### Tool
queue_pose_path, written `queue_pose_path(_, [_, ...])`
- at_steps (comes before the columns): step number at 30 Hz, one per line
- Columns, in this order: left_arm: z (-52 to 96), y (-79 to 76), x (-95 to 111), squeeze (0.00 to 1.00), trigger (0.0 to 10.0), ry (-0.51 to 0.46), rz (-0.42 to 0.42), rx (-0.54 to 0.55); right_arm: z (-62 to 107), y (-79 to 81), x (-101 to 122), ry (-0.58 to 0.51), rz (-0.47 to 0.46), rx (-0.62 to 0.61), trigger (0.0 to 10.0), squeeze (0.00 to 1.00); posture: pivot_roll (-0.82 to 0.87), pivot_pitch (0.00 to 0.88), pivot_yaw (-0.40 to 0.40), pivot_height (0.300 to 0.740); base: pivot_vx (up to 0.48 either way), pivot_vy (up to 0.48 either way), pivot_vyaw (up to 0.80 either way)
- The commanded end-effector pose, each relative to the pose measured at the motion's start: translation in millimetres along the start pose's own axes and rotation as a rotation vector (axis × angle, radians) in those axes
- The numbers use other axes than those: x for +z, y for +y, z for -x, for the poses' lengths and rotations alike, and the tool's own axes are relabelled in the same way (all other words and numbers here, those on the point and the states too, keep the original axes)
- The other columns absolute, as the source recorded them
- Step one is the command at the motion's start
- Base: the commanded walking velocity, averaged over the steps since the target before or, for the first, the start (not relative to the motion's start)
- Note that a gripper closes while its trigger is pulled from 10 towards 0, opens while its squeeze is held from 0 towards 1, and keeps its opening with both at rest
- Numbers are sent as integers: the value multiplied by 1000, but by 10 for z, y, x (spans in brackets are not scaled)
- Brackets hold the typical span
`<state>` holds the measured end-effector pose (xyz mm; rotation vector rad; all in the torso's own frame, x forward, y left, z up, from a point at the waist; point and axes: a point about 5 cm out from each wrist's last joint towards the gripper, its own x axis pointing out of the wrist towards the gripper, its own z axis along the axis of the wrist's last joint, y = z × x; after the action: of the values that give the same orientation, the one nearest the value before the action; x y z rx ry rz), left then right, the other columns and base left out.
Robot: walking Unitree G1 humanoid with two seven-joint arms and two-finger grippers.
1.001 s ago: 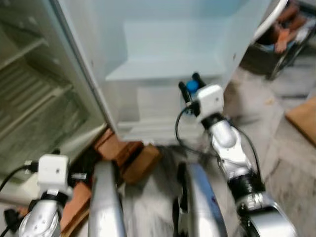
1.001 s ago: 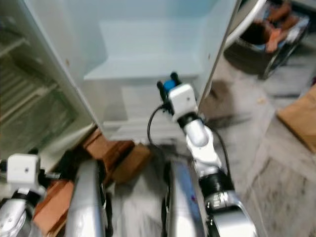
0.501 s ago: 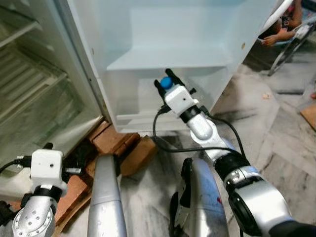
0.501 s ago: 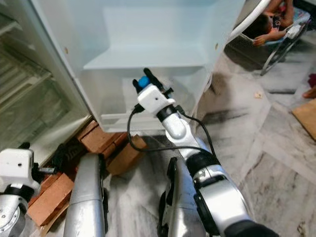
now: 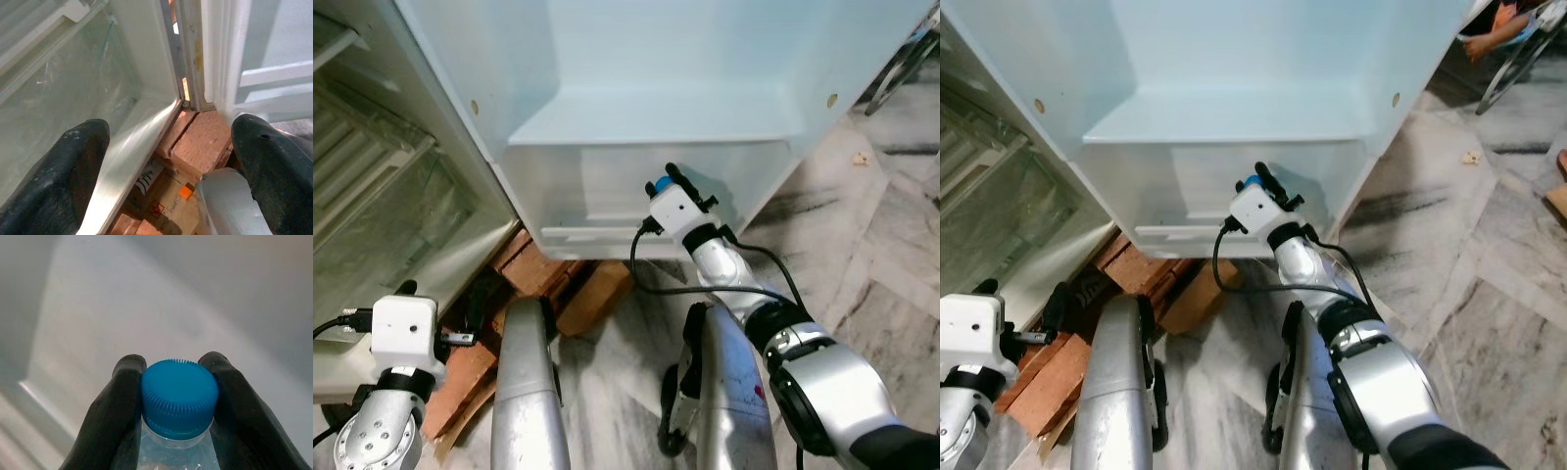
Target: Restocking fridge
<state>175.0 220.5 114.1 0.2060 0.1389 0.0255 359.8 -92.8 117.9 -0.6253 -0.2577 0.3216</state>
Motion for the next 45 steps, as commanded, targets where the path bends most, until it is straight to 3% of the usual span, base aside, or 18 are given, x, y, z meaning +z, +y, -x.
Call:
queue_pose_path(1, [29, 16, -8, 0, 10000, 17, -5, -6, 142, -71, -278, 147, 9, -46, 10000, 0, 256, 339, -16, 520, 0, 0, 0])
queue_pose_path(3, [6, 10, -4, 0, 10000, 15, -6, -10, 161, -176, -340, 183, 62, -104, 10000, 0, 253, 336, -13, 520, 0, 0, 0])
queue_pose_path(8, [-24, -14, 1, 0, 10000, 12, -7, -21, 190, -373, -431, 254, 76, -219, 10000, 0, 250, 325, -9, 520, 0, 0, 0])
queue_pose_path(9, [-32, -16, 2, 0, 10000, 11, -6, -23, 199, -422, -453, 272, 91, -244, 10000, 259, 251, 322, -8, 520, 0, 0, 0])
queue_pose_path(10, [-38, -16, 3, 0, 10000, 11, -6, -24, 208, -461, -470, 286, 93, -268, 10000, 259, 251, 322, -8, 520, 0, 0, 0])
queue_pose_path(11, [-45, -14, 5, 0, 10000, 10, -7, -25, 224, -506, -501, 313, 92, -294, 10000, 1000, 253, 319, -7, 520, 0, 0, 0])
queue_pose_path(25, [-79, -14, 16, 0, 10000, 6, -9, -34, 326, -793, -661, 468, 110, -438, 10000, 1000, 251, 308, 0, 520, 0, 0, 0])
queue_pose_path(29, [-87, -12, 15, 0, 10000, 7, -13, -38, 371, -830, -711, 501, 69, -454, 10000, 1000, 249, 306, 3, 520, 0, 0, 0])
queue_pose_path(35, [-120, -8, 7, 0, 10000, 6, -13, -38, 267, -737, -581, 386, -6, -384, 10000, 1000, 244, 288, -1, 520, 0, 0, 0])
queue_pose_path(42, [-176, 19, -8, 0, 10000, -2, -14, -28, 199, -775, -475, 312, -25, -374, 10000, 1000, 230, 249, -15, 520, 0, 0, 0])
queue_pose_path(43, [-187, 19, -10, 0, 10000, -3, -13, -26, 195, -778, -464, 301, -36, -372, 10000, 945, 230, 249, -15, 520, 0, 0, 0])
queue_pose_path(44, [-205, 12, -15, 0, 10000, -6, -10, -26, 202, -795, -450, 283, -43, -381, 10000, 573, 223, 238, -17, 520, 0, 0, 0])
queue_pose_path(45, [-214, 4, -17, 0, 10000, -8, -8, -27, 214, -802, -452, 277, -52, -388, 10000, 341, 217, 232, -18, 520, 0, 0, 0])
